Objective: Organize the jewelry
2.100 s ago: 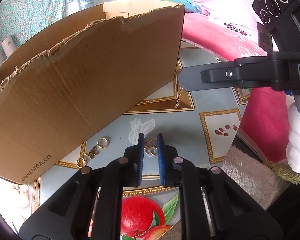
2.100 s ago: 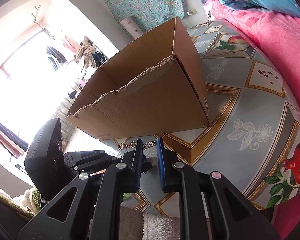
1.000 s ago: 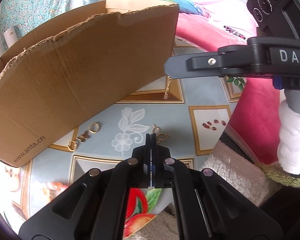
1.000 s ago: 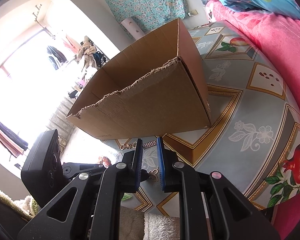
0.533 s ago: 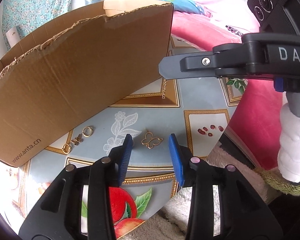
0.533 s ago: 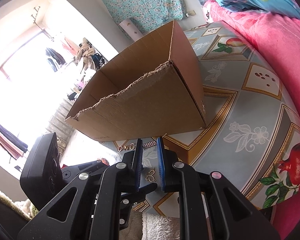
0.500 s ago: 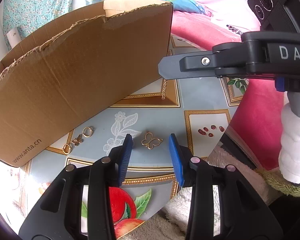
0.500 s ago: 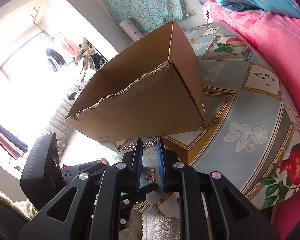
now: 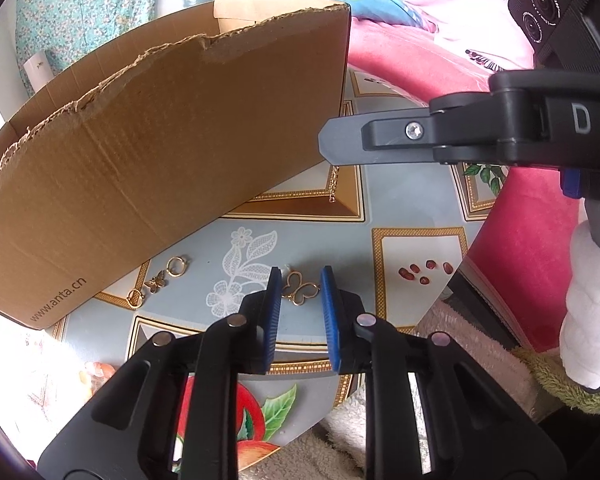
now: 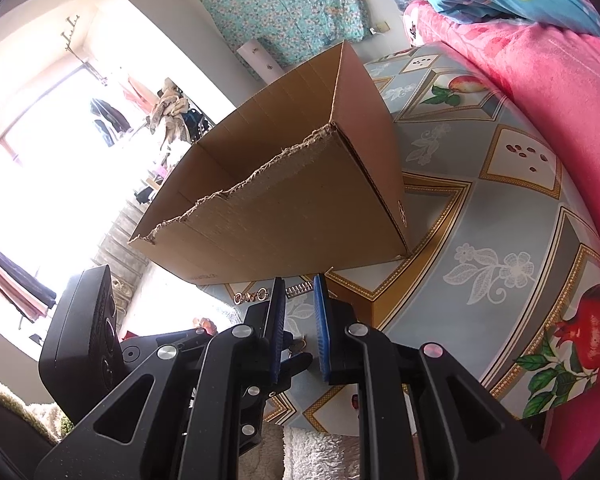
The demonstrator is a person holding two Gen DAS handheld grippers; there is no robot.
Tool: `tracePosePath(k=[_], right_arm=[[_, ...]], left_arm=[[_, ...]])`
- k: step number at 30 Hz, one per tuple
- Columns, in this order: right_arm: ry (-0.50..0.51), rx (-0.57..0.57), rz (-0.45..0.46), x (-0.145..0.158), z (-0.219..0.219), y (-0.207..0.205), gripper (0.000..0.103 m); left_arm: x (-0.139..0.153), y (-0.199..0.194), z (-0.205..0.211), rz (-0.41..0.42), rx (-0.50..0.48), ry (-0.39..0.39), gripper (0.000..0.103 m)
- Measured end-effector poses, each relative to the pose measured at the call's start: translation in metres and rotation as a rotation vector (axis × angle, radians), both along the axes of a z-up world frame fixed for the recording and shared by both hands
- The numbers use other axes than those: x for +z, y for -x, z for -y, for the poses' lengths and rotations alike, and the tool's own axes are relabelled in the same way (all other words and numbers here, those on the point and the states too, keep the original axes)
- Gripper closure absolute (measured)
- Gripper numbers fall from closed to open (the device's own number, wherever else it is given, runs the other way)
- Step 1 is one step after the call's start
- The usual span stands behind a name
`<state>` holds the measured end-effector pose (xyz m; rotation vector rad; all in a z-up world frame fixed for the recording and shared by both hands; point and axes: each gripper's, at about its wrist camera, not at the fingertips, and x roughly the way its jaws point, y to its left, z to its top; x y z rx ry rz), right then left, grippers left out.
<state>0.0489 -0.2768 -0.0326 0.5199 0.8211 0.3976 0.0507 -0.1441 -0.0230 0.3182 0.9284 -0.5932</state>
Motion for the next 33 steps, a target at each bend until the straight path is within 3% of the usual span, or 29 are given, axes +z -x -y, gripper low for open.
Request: tracePosePath(k=[3, 9, 11, 13, 18, 20, 25, 33], right_arm=[[0.002, 0.000, 0.001, 0.001, -0.001, 0.001, 0.088], [0.003, 0.002, 0.003, 0.002, -0.002, 0.001, 0.088], [0.003, 0.002, 0.003, 0.003, -0.002, 0.002, 0.088], [0.002, 0.001, 0.002, 0.002, -0.002, 0.002, 0.088], [-0.001, -0.001, 0.001, 0.003, -0.003, 0.002, 0.088], [-0.002, -0.002, 0.001, 0.004, -0.003, 0.003, 0.088], [-0.003, -0.007, 0.003, 0.004, -0.003, 0.004, 0.088], [-0.006, -0.014, 0.006, 0.004, -0.001, 0.008, 0.088]], left_arm=[[0.000, -0.003, -0.005, -0.002, -0.003, 0.010, 0.095], [0.002, -0.002, -0.018, -0.028, -0.007, 0.034, 0.095], [0.005, -0.002, -0.021, -0.045, -0.010, 0.053, 0.092], [0.003, -0.001, -0.021, -0.051, -0.004, 0.060, 0.077], [-0.001, 0.000, -0.018, -0.024, 0.001, 0.031, 0.077], [-0.002, 0.005, -0.012, 0.010, -0.007, -0.002, 0.079], [-0.004, 0.018, 0.006, 0.040, -0.051, -0.041, 0.102], [-0.005, 0.015, 0.001, 0.055, -0.014, -0.043, 0.102]])
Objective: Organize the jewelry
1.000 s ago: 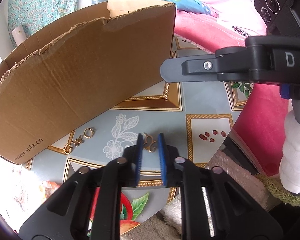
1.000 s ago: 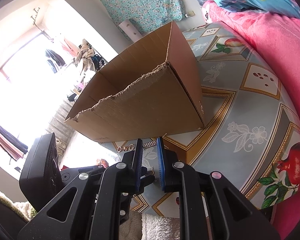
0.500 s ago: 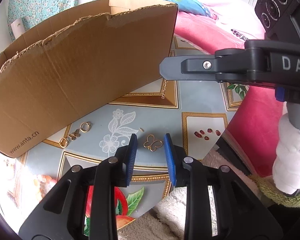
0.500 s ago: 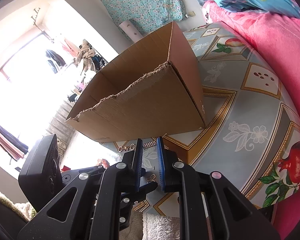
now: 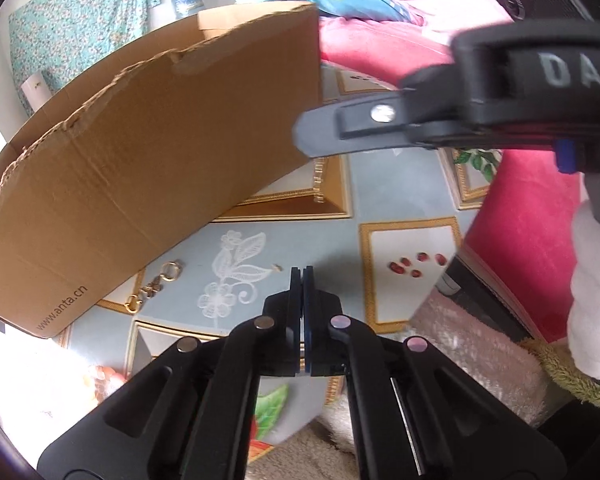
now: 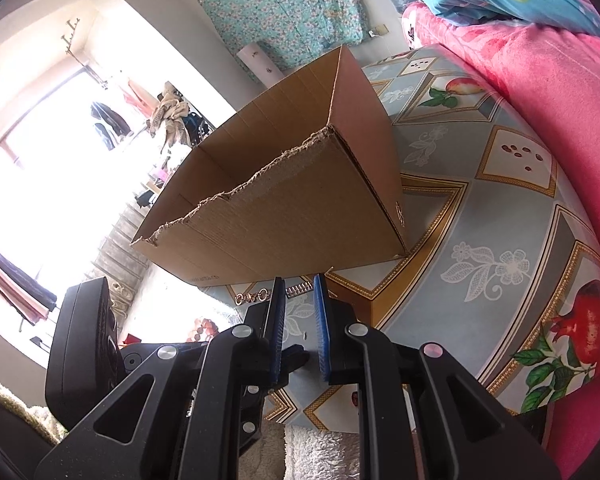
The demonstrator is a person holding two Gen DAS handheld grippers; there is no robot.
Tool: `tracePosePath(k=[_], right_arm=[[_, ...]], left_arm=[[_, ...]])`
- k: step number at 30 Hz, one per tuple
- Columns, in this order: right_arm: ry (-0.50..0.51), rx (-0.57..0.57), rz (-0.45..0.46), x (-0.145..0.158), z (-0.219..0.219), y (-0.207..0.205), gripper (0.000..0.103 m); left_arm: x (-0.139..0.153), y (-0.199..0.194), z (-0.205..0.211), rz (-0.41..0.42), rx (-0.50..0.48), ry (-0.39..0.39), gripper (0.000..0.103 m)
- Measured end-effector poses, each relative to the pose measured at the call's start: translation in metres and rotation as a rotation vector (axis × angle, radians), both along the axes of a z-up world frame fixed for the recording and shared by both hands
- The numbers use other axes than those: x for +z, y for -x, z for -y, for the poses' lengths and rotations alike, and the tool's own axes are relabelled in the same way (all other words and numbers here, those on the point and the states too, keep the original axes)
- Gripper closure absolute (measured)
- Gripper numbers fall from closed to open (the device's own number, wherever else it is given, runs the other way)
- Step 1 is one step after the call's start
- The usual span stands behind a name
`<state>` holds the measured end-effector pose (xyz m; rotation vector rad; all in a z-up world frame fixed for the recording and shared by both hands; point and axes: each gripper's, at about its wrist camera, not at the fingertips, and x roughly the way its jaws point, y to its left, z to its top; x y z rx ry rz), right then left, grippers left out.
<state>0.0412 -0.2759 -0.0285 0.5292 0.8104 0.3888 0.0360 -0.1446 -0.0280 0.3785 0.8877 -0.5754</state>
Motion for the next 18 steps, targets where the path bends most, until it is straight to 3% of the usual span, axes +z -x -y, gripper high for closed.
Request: tracePosePath(k=[4, 9, 11, 13, 18], right_arm=[[-0.002, -0.002, 0.000, 0.000, 0.001, 0.001, 0.088], [-0.003, -0.002, 0.000, -0.001, 0.001, 0.002, 0.088], [-0.001, -0.001, 0.001, -0.001, 0.001, 0.001, 0.088], [-0.002, 0.000, 0.000, -0.001, 0.001, 0.001, 0.088], [0.000, 0.006, -0.003, -0.001, -0.002, -0.001, 0.088]], left_arm=[[0.001, -0.016, -0.014, -0.005, 0.078, 0.018, 0.103], [0.009, -0.019, -0.033, -0.051, 0.115, 0.127, 0.102], [0.013, -0.016, -0.035, -0.064, 0.110, 0.162, 0.095], [0.015, -0.012, -0.038, -0.067, 0.098, 0.178, 0.081], [0.013, -0.017, -0.029, -0.064, 0.048, 0.128, 0.077]])
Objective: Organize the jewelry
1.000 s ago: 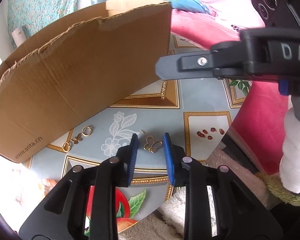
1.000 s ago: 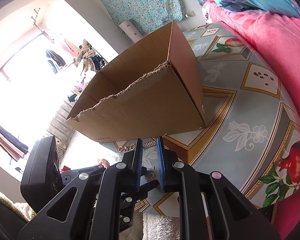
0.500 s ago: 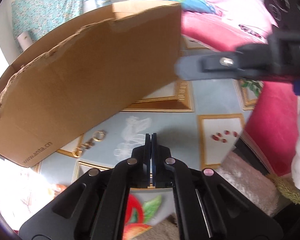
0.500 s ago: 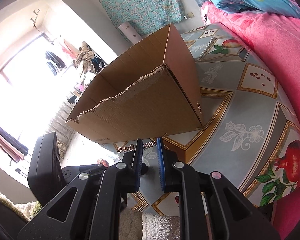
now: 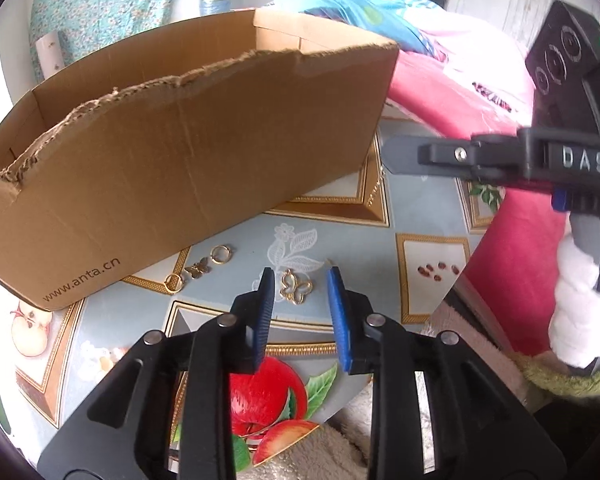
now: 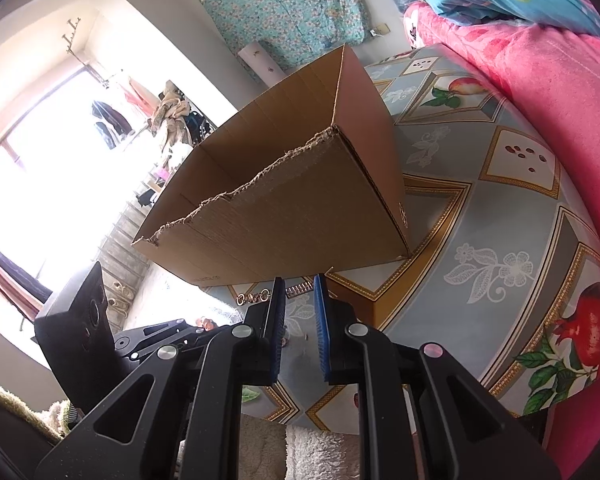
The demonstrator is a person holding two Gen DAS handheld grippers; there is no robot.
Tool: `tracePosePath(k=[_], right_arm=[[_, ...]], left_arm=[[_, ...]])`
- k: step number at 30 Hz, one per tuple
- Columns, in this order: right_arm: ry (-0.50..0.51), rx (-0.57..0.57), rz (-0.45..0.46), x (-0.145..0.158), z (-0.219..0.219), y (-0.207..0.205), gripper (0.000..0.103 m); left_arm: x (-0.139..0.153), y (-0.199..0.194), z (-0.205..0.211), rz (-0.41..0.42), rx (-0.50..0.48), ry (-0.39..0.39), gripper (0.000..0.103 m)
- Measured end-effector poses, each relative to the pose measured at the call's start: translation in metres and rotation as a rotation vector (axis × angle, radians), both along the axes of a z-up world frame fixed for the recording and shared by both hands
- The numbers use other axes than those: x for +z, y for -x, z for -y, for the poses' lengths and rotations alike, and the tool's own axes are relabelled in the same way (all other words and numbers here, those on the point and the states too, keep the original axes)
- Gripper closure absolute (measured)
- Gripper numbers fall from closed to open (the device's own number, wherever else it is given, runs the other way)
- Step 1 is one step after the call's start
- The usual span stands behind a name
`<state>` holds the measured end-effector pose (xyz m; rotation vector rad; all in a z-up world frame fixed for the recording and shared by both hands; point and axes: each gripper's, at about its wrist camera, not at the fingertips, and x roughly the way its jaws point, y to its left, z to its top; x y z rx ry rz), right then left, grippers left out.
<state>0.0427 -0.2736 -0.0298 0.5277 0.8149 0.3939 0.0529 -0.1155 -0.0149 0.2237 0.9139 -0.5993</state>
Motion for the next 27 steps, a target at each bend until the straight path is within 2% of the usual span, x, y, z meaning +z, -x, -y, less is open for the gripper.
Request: tracePosePath(k=[4, 10, 14, 15, 17, 27], right_arm=[[0.003, 0.005, 0.001, 0.001, -0.003, -0.002, 0.088], [0.003, 0.009, -0.002, -0.001, -0.003, -0.005, 0.088], [0.004, 0.014, -0.002, -0.001, -0.004, -0.007, 0.088], [0.004, 0.015, -0.002, -0.002, -0.004, -0.007, 0.088], [0.004, 0.015, -0.002, -0.002, -0.004, -0.007, 0.088], [0.005, 0.013, 0.006, 0.001, -0.002, -0.007, 0.088]], left_arm=[[0.003, 0.000, -0.010, -0.013, 0.001, 0.016, 0.077], [-0.006, -0.002, -0.008, -0.026, 0.003, -0.005, 0.077], [-0.008, -0.002, 0.001, 0.007, -0.012, -0.057, 0.079], [-0.008, -0.001, 0.003, 0.016, -0.017, -0.070, 0.082], [-0.008, -0.003, 0.003, 0.008, -0.018, -0.066, 0.089], [-0.007, -0.004, 0.003, -0.002, -0.012, -0.056, 0.089]])
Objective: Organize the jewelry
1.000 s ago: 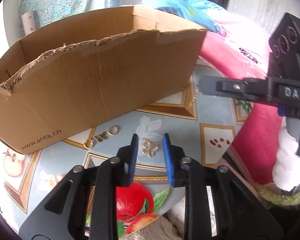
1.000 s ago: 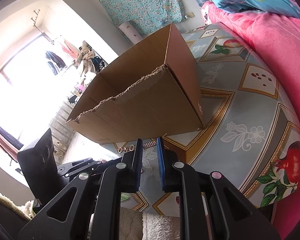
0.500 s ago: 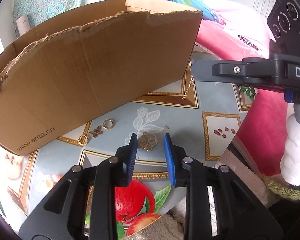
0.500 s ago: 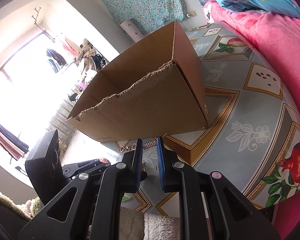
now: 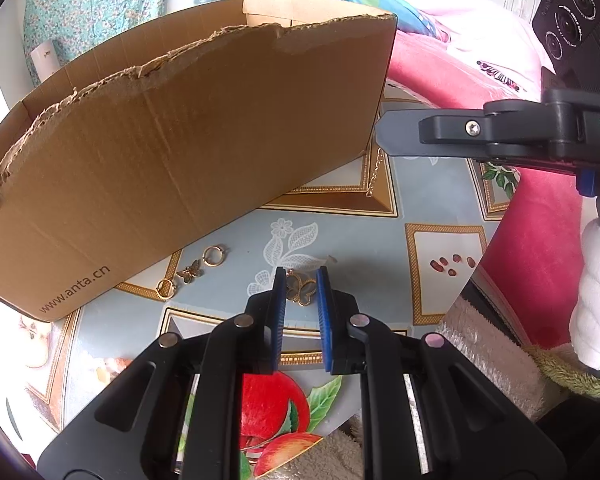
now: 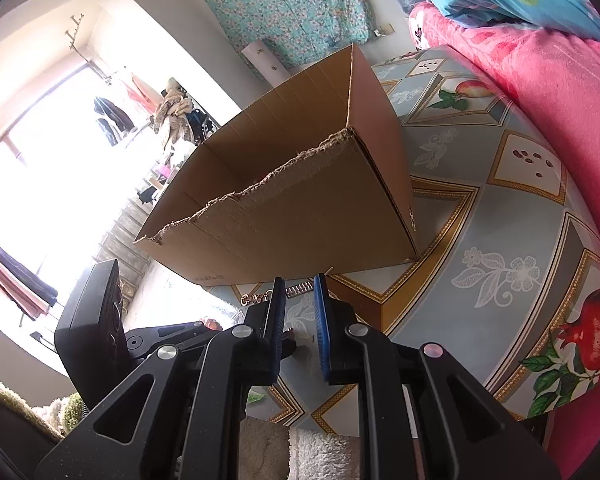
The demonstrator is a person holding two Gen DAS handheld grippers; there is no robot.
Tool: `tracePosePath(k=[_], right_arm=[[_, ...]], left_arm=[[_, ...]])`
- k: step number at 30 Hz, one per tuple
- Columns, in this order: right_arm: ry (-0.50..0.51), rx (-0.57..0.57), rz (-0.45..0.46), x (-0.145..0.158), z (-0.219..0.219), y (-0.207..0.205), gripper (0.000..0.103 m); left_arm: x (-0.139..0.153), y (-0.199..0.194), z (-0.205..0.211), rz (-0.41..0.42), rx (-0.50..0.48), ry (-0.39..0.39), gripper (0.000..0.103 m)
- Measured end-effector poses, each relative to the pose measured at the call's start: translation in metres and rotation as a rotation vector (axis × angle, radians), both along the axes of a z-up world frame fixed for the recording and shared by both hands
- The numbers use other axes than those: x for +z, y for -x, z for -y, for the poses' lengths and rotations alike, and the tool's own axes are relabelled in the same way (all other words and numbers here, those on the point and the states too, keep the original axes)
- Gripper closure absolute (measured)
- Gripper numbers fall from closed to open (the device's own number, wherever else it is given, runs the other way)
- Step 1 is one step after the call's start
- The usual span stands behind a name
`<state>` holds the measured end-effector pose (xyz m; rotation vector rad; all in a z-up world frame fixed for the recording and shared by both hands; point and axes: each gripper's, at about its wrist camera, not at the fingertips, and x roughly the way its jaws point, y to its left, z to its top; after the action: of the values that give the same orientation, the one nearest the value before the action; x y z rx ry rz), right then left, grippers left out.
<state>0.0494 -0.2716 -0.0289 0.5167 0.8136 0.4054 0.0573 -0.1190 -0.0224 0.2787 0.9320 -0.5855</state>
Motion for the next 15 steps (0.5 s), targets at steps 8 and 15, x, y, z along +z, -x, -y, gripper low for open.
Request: tracePosePath(k=[8, 15], right_arm=[[0.003, 0.006, 0.019, 0.008, 0.000, 0.004, 0.088], [-0.020, 0.073, 0.163, 0.064, -0.007, 0.001, 0.088]], left_arm=[[0.013, 0.004, -0.013, 0.028, -0.017, 0.050, 0.089], [0.078, 0.006, -0.042, 0.101, -0.058, 0.243, 0.089]])
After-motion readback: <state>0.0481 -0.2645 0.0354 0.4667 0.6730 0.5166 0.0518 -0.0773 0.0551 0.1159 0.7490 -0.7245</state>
